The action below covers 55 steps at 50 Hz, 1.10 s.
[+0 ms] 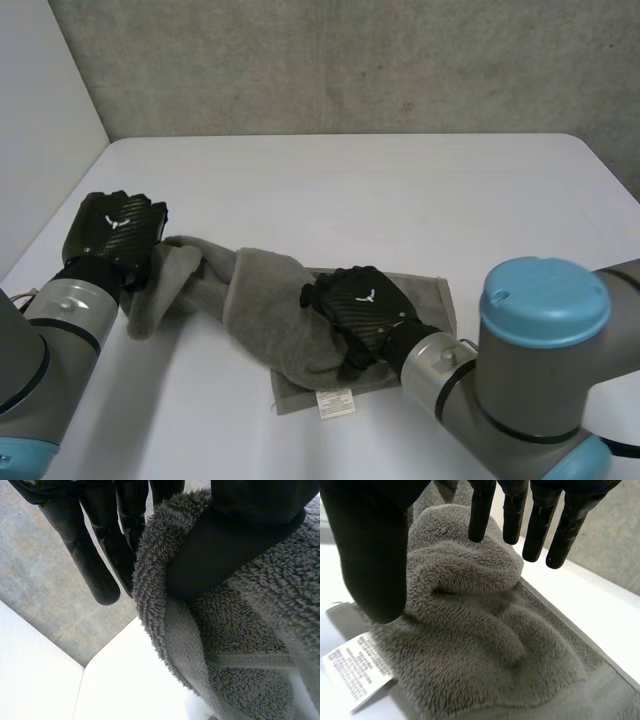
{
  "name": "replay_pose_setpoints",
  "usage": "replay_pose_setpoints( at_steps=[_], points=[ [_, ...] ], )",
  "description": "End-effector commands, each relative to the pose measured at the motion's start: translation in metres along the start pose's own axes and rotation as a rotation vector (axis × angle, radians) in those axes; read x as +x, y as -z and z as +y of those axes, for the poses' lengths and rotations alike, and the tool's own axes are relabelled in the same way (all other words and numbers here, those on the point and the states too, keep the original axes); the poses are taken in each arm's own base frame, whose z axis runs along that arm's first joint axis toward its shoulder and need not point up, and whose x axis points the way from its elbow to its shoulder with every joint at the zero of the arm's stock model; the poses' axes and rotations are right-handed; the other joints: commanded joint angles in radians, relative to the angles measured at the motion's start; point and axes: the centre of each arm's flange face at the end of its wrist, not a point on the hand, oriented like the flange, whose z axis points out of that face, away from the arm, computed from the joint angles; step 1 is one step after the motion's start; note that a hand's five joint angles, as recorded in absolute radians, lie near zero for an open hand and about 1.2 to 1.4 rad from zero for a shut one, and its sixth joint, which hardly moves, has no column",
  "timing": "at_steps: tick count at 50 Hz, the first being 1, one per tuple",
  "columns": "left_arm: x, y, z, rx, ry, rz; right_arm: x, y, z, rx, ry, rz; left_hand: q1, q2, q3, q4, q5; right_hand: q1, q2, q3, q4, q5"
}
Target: Fold the towel.
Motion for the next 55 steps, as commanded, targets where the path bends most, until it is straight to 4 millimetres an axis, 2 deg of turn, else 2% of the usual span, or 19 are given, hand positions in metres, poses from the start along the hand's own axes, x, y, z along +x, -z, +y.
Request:
replay_pose_setpoints(
  at_steps=[1,6,7,8,9,10,11,16,17,18,20,21,23,26,28,33,43,50,55],
  points=[
    [-0.001,0.000,0.002,-0.006,0.000,-0.004,-0.017,-0.015,0.014,0.016,0.019,-0.037,0.243,0.180,0.182,0.179,0.200,0.031,0.070,0.075,0.080,0.076],
    [-0.001,0.000,0.002,-0.006,0.002,-0.004,-0.023,-0.025,0.021,0.049,0.038,-0.046,0.243,0.180,0.182,0.179,0.200,0.213,0.252,0.257,0.261,0.257],
    [-0.001,0.000,0.002,-0.006,0.002,-0.004,-0.023,-0.029,0.023,0.062,0.043,-0.042,0.243,0.180,0.182,0.179,0.200,0.405,0.444,0.449,0.454,0.450],
    [-0.001,0.000,0.001,-0.004,0.002,-0.003,-0.023,-0.029,0.023,0.062,0.043,-0.042,0.243,0.180,0.182,0.179,0.200,0.407,0.446,0.451,0.456,0.452],
    [-0.001,0.000,0.001,-0.004,0.002,-0.003,-0.021,-0.031,0.023,0.074,0.045,-0.032,0.243,0.180,0.182,0.179,0.200,0.686,0.725,0.730,0.735,0.731],
    [-0.001,0.000,0.001,-0.004,0.002,-0.004,-0.021,-0.031,0.023,0.074,0.045,-0.032,0.243,0.180,0.182,0.179,0.200,0.689,0.728,0.733,0.738,0.733],
    [-0.001,0.000,0.001,-0.004,0.002,-0.004,-0.019,-0.033,0.020,0.094,0.050,-0.010,0.243,0.180,0.182,0.179,0.200,0.976,1.015,1.020,1.024,1.020],
    [-0.002,0.001,-0.002,0.005,0.002,-0.007,0.000,-0.026,-0.010,0.184,0.047,0.122,0.243,0.180,0.182,0.179,0.200,0.979,1.018,1.023,1.027,1.023],
    [-0.002,0.001,-0.002,0.005,0.002,-0.007,0.014,-0.018,-0.032,0.238,0.047,0.180,0.243,0.180,0.182,0.179,0.200,0.979,1.018,1.023,1.027,1.023],
    [-0.002,0.002,-0.004,0.011,0.002,-0.008,0.014,-0.018,-0.032,0.239,0.047,0.181,0.243,0.180,0.182,0.179,0.200,0.979,1.018,1.023,1.027,1.023],
    [-0.003,0.003,-0.006,0.014,0.002,-0.010,0.060,0.000,-0.068,0.332,0.045,0.322,0.243,0.180,0.182,0.179,0.200,0.979,1.018,1.023,1.027,1.023],
    [-0.006,0.005,-0.010,0.027,0.000,-0.018,0.060,0.000,-0.068,0.332,0.045,0.323,0.243,0.180,0.182,0.179,0.200,0.979,1.018,1.023,1.027,1.023],
    [-0.009,0.008,-0.017,0.052,0.000,-0.029,0.100,0.020,-0.095,0.396,0.045,0.420,0.243,0.180,0.182,0.179,0.200,0.979,1.018,1.023,1.027,1.023],
    [-0.014,0.014,-0.028,0.087,0.001,-0.045,0.112,0.029,-0.101,0.392,0.044,0.436,0.243,0.180,0.182,0.179,0.200,0.979,1.018,1.023,1.027,1.023],
    [-0.015,0.019,-0.031,0.092,0.000,-0.041,0.132,0.040,-0.109,0.338,0.023,0.446,0.243,0.180,0.182,0.179,0.200,0.979,1.018,1.023,1.027,1.023],
    [-0.009,0.038,-0.035,0.094,0.000,0.016,0.157,0.048,-0.101,0.213,-0.062,0.430,0.243,0.180,0.182,0.179,0.200,0.979,1.018,1.023,1.027,1.023],
    [0.037,0.076,-0.006,-0.014,0.014,0.263,0.177,0.007,-0.065,0.064,-0.174,0.351,0.243,0.180,0.182,0.179,0.200,0.979,1.018,1.023,1.027,1.023],
    [0.045,0.066,0.006,-0.075,0.049,0.292,0.186,-0.025,-0.034,-0.022,-0.215,0.332,0.243,0.180,0.182,0.179,0.200,0.979,1.018,1.023,1.027,1.023],
    [0.041,0.050,0.000,-0.056,0.080,0.271,0.193,-0.035,-0.034,-0.008,-0.206,0.355,0.243,0.180,0.182,0.179,0.200,0.979,1.018,1.023,1.027,1.023]
  ],
)
